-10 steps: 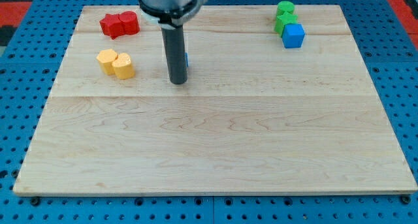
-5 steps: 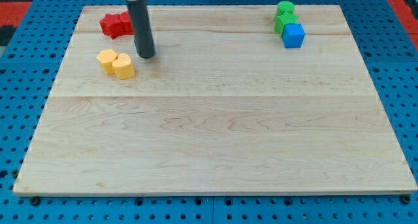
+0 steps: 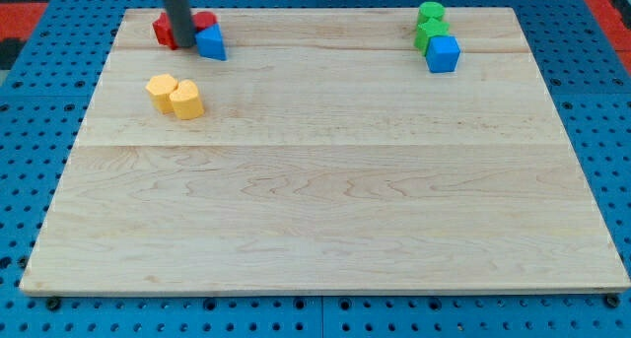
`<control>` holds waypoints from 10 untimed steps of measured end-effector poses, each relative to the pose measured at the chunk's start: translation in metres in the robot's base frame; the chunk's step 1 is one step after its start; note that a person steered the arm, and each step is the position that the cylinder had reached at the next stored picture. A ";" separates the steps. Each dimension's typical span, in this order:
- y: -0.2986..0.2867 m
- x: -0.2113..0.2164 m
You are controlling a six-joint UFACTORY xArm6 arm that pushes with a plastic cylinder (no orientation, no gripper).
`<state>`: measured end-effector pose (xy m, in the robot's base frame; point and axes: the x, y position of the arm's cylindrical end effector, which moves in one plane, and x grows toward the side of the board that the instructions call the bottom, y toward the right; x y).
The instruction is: Move the blue triangle bottom right to the red blocks
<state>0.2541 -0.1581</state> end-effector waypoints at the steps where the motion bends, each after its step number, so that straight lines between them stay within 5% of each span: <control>1: 0.053 -0.004; 2: 0.108 -0.004; 4: -0.003 -0.009; 5: 0.015 0.033; 8: 0.239 0.029; 10: 0.100 0.018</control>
<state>0.2723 -0.0582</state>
